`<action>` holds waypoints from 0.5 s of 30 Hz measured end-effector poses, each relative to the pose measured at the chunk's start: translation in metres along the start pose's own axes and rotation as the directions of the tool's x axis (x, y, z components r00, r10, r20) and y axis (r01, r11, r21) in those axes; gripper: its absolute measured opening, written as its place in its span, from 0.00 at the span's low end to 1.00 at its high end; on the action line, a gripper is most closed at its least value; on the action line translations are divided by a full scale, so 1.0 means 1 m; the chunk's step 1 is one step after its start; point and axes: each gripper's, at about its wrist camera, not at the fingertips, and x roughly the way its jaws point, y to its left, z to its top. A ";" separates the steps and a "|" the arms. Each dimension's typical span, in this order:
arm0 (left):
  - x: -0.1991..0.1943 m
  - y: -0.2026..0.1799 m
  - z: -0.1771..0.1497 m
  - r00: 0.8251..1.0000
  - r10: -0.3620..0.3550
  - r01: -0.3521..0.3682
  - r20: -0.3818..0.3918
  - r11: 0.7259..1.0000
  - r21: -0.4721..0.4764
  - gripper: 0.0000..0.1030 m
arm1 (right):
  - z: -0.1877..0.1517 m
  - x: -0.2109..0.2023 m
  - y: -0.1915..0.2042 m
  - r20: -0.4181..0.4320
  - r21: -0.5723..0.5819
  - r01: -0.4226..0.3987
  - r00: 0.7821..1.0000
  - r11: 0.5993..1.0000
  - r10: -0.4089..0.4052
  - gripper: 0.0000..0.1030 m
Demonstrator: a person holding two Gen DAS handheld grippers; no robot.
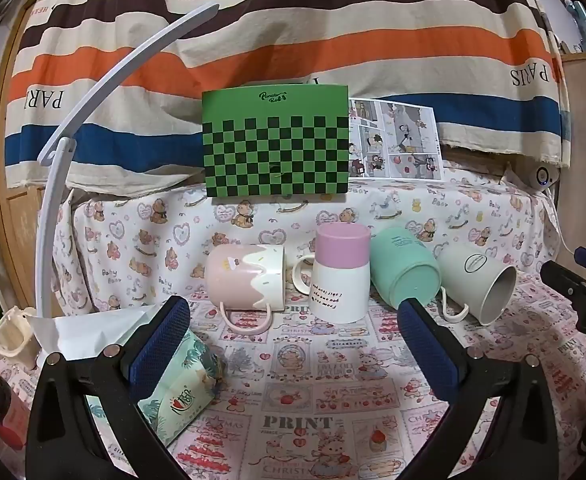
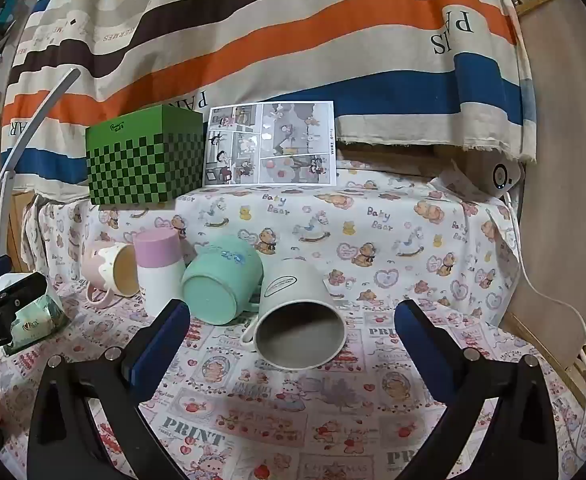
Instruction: Flip cup upside down
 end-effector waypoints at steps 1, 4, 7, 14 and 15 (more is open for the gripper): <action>0.000 0.000 0.000 1.000 0.000 0.000 -0.001 1.000 0.000 1.00 | 0.000 0.000 0.000 0.004 0.003 -0.001 1.000 1.000 0.001 1.00; 0.000 0.000 0.000 1.000 -0.002 0.002 -0.004 1.000 -0.002 1.00 | 0.000 0.000 0.000 0.001 0.003 -0.001 1.000 1.000 0.001 1.00; 0.000 0.000 0.000 1.000 -0.001 0.001 -0.005 1.000 -0.003 1.00 | 0.000 0.000 0.000 -0.001 0.001 -0.001 1.000 1.000 0.001 1.00; 0.000 0.000 0.000 1.000 -0.002 0.002 -0.006 1.000 -0.002 1.00 | 0.000 0.000 0.000 -0.002 0.002 -0.001 1.000 1.000 0.001 1.00; 0.000 0.000 0.000 1.000 -0.001 0.001 -0.006 1.000 -0.001 1.00 | 0.000 0.000 0.000 -0.002 0.002 -0.001 1.000 1.000 0.001 1.00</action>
